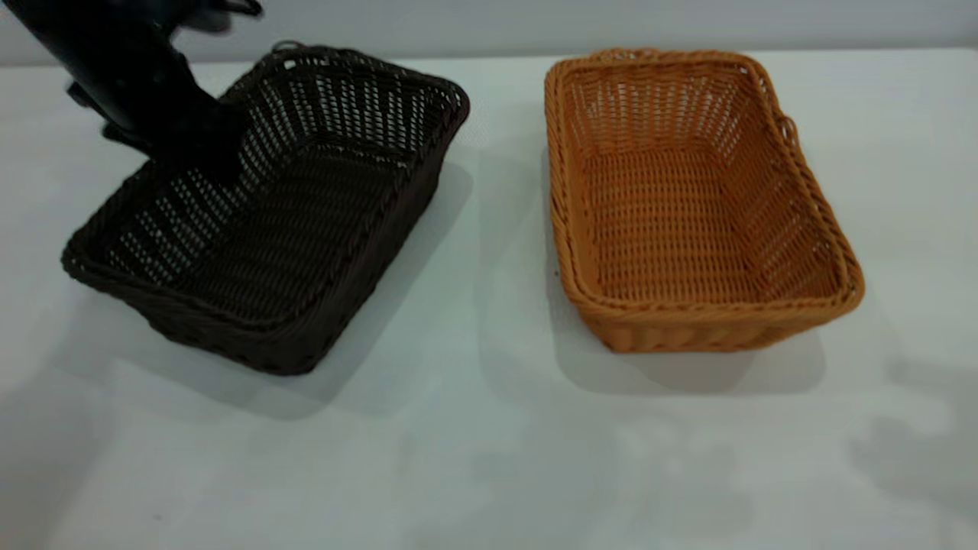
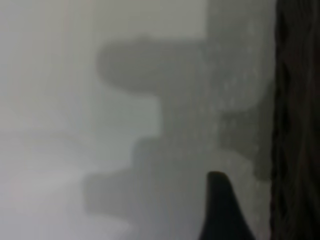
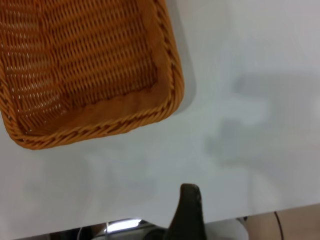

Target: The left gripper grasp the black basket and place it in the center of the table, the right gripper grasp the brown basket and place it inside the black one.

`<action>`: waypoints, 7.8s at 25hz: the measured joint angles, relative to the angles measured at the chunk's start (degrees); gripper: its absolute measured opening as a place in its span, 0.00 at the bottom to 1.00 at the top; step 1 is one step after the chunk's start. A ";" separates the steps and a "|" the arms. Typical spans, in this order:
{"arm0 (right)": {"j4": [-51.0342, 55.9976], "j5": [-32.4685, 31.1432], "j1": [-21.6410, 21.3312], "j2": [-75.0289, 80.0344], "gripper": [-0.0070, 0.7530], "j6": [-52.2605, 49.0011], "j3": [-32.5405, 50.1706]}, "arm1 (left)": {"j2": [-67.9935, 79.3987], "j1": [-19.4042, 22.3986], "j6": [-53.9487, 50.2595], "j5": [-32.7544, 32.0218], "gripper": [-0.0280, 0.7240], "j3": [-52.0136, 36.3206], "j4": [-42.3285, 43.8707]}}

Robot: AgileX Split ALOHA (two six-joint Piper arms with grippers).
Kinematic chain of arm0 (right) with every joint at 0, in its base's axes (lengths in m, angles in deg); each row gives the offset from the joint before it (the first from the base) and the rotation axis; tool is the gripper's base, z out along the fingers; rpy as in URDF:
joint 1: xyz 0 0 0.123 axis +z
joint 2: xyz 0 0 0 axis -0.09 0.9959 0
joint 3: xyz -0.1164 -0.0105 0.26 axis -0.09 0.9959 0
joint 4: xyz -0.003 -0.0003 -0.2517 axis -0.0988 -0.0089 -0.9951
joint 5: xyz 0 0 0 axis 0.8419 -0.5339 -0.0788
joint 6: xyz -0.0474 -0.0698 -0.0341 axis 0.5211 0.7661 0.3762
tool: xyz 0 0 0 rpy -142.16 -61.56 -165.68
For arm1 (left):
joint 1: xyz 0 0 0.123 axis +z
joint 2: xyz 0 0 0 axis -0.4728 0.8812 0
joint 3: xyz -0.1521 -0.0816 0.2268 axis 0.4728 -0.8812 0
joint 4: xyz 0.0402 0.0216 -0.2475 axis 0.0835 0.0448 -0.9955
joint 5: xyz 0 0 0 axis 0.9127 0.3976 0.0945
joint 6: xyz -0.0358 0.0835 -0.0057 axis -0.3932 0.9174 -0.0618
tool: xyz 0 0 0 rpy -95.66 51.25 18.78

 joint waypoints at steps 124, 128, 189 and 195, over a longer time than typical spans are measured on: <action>72.53 -4.36 -22.26 50.78 0.11 55.16 -20.97 | -10.26 -19.78 30.26 -5.11 0.73 3.29 -2.54; 72.27 -7.07 -22.26 50.78 0.11 55.08 -20.97 | -13.24 -12.25 25.00 -8.99 0.73 3.29 -2.54; 28.98 -8.41 19.36 51.21 0.11 14.86 -39.24 | -13.80 4.75 5.03 -1.85 0.73 3.18 -2.73; 28.59 -6.71 19.36 53.05 0.11 14.68 -39.24 | -13.80 4.75 4.99 -2.05 0.73 3.18 -2.73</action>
